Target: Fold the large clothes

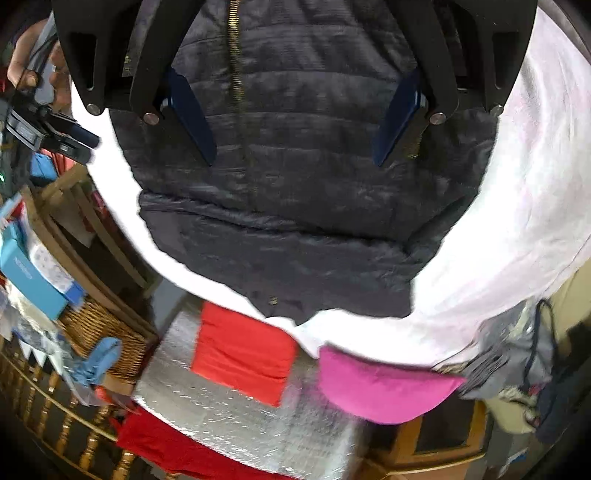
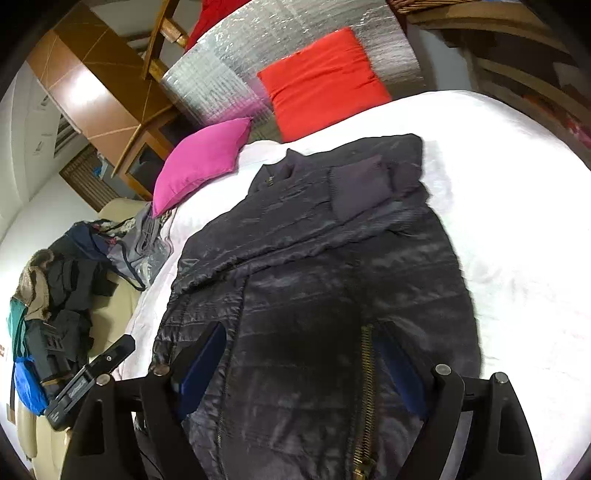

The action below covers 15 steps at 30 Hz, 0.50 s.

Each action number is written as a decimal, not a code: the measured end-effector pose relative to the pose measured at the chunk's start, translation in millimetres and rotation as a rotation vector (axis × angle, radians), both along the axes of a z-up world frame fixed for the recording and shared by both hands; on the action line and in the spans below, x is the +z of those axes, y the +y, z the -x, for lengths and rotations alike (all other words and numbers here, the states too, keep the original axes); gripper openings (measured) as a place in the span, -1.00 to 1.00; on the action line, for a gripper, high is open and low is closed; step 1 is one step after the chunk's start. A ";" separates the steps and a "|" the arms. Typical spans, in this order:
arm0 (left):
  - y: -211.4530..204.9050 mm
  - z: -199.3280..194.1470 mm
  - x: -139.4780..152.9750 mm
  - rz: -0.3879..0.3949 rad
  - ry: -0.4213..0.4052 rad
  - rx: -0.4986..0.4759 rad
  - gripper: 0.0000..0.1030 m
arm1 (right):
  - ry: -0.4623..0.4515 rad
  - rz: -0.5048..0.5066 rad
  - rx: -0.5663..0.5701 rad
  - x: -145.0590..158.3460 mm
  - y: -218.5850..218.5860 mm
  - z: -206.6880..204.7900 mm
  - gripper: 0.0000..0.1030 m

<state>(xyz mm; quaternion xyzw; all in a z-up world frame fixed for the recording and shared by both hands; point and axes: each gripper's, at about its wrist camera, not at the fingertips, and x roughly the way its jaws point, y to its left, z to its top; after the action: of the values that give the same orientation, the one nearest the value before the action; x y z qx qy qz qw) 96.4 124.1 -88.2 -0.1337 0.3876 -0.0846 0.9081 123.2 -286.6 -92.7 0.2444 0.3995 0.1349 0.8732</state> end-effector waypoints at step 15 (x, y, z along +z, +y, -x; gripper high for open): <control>-28.6 26.4 -8.8 0.055 0.032 0.043 0.69 | 0.039 -0.072 -0.070 -30.8 -41.1 22.0 0.68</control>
<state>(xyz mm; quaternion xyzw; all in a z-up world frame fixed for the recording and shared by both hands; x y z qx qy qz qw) 70.0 95.6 -97.0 -0.1684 0.3966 -0.0737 0.8994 101.2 -327.7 -123.5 0.2922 0.4025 0.1137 0.8600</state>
